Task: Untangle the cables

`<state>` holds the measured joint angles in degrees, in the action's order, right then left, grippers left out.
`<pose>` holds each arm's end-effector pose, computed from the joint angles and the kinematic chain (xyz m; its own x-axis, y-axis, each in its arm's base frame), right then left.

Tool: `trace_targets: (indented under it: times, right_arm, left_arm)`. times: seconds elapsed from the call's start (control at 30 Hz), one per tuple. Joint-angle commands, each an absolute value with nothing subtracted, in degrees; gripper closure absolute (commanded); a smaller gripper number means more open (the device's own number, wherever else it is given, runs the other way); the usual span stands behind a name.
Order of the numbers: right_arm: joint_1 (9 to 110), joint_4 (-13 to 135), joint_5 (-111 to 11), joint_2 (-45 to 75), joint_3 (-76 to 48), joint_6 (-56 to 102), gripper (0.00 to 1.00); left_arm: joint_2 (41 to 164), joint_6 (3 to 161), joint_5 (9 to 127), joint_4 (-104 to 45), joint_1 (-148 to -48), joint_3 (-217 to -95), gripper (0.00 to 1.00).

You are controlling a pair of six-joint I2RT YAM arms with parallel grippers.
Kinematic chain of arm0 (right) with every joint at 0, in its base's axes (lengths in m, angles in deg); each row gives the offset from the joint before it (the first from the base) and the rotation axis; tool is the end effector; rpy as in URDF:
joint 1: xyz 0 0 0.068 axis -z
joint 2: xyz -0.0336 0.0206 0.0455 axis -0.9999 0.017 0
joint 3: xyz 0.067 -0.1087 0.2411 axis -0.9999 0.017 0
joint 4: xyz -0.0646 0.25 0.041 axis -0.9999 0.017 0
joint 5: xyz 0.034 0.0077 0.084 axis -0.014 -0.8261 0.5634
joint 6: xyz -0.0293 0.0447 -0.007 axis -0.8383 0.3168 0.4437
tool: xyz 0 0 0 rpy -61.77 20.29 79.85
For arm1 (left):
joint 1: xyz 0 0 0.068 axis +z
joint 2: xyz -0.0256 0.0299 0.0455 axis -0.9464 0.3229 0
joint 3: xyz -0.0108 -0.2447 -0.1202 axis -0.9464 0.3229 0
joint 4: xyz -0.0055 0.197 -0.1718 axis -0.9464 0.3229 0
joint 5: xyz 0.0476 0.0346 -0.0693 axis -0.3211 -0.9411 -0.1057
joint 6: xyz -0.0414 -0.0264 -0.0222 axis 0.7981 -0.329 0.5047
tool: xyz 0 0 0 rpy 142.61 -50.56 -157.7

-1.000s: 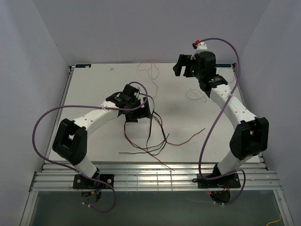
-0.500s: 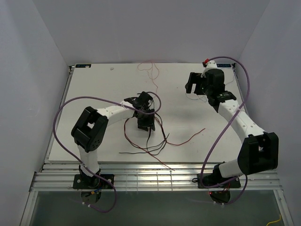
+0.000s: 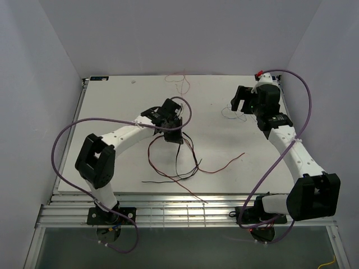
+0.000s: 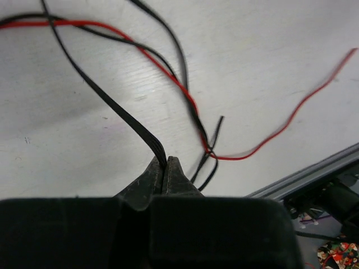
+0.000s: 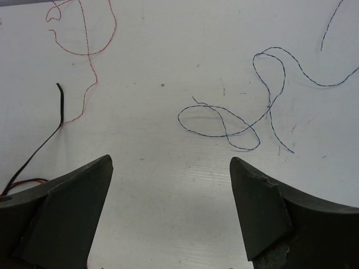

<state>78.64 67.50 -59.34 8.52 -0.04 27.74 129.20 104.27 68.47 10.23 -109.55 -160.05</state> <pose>0.2997 0.0539 0.3338 -0.3640 0.1369 -0.9213 -0.0796 0.9809 0.1772 0.2875 -0.2348 0.2214 -0.9537 0.0549 -0.2958 0.1661 0.9158 -0.3656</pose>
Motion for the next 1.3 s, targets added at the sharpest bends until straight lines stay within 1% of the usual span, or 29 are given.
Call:
trace_targets:
  times: [0.0,0.13,0.33,0.47,0.5,0.57,0.63,0.67,0.7,0.8,0.87,0.9,0.97,1.1,1.2,1.27]
  right_arm:
    - [78.9,66.6,-60.9,6.4,0.7,27.8,0.10]
    - [79.2,66.6,-62.0,5.8,0.5,27.7,0.10]
    - [79.4,66.5,-63.4,5.0,0.9,27.2,0.10]
    - [79.4,66.5,-64.7,4.9,1.0,27.0,0.10]
    - [79.5,66.5,-64.8,5.2,0.7,27.1,0.10]
    - [79.7,66.6,-64.5,5.8,-0.5,27.2,0.10]
    - [79.9,66.6,-64.3,6.0,-1.0,27.2,0.10]
    - [79.9,66.6,-64.2,6.0,-0.9,27.2,0.10]
    - [79.9,66.6,-64.2,5.8,-0.9,27.1,0.10]
    - [80.0,66.6,-64.9,5.2,-0.2,26.8,0.10]
    - [80.1,66.6,-65.5,5.1,-0.2,26.5,0.10]
    - [80.2,66.6,-65.8,5.0,-0.2,26.3,0.10]
    - [80.2,66.6,-66.7,5.1,-0.3,25.9,0.10]
    - [80.3,66.9,-67.6,5.2,-0.5,24.9,0.10]
    - [80.5,66.9,-68.7,5.1,-0.5,24.1,0.10]
    - [80.5,67.0,-69.3,5.0,-0.6,23.7,0.10]
  left_arm:
    - [117.1,101.1,65.8,10.1,-109.7,-166.0,1.00]
    - [114.3,99.5,59.0,17.2,-109.7,-175.2,1.00]
    - [113.4,97.7,57.0,18.7,-109.7,-188.9,1.00]
    - [117.1,97.4,45.9,20.1,-109.0,-200.5,1.00]
    - [118.2,97.1,44.3,20.3,-108.6,-206.0,1.00]
    - [121.5,96.8,42.5,20.0,-106.0,-211.0,1.00]
    - [123.5,96.9,43.9,19.3,-102.6,-216.5,1.00]
    - [124.6,97.5,45.9,18.7,-97.9,-217.7,1.00]
    - [125.0,97.8,49.3,18.0,-95.5,-218.3,1.00]
    - [124.6,98.5,50.9,13.5,-89.2,-218.5,1.00]
    - [122.2,97.3,50.5,9.1,-86.9,-214.3,1.00]
    - [121.3,96.9,50.4,4.4,-86.5,-212.4,1.00]
    - [119.9,95.4,49.0,1.1,-85.7,-209.1,1.00]
    - [120.5,93.2,45.0,-2.5,-83.1,-209.3,1.00]
    - [120.2,91.9,46.5,-10.0,-80.3,-206.2,1.00]
    - [120.6,91.9,46.1,-11.4,-78.4,-205.8,1.00]
